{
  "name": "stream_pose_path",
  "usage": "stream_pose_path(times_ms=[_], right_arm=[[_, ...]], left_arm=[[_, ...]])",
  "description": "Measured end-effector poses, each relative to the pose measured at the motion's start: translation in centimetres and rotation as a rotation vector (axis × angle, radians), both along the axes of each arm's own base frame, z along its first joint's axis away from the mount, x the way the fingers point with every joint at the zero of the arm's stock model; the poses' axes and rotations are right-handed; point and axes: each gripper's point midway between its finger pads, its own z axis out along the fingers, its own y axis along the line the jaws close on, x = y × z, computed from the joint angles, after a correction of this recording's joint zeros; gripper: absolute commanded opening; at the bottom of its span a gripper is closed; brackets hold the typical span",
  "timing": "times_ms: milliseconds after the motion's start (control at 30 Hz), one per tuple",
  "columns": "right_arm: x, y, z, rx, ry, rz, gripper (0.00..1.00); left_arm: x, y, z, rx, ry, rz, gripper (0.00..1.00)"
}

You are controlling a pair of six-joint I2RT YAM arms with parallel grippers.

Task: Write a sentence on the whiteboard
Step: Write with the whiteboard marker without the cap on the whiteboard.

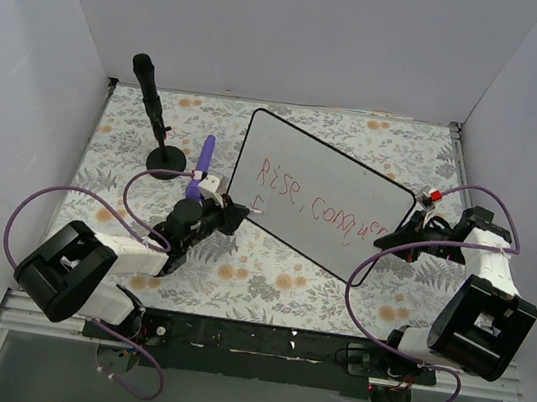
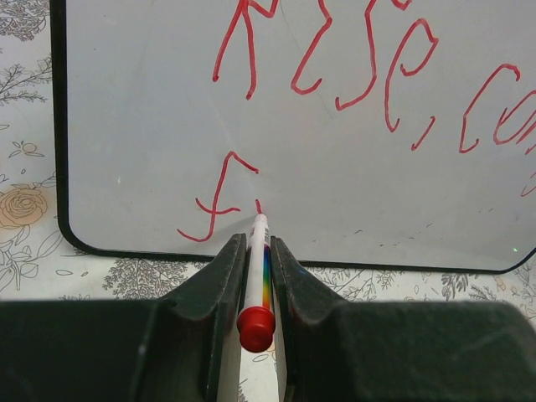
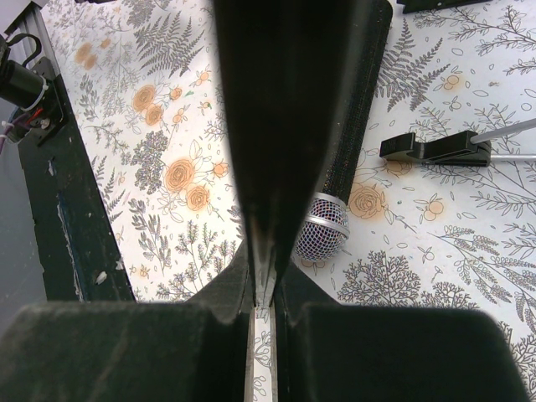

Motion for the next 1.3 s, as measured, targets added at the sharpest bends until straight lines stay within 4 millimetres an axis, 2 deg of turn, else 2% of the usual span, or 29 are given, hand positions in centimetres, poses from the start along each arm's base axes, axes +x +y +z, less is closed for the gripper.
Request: stream_pose_path(times_ms=[467, 1300], right_arm=[[0.0, 0.0, 0.0, 0.000, 0.000, 0.000, 0.01], [0.0, 0.0, 0.0, 0.000, -0.001, 0.002, 0.01]], left_arm=[[0.3, -0.7, 1.1, -0.018, -0.018, -0.020, 0.00], [1.1, 0.7, 0.3, 0.010, 0.002, 0.048, 0.00]])
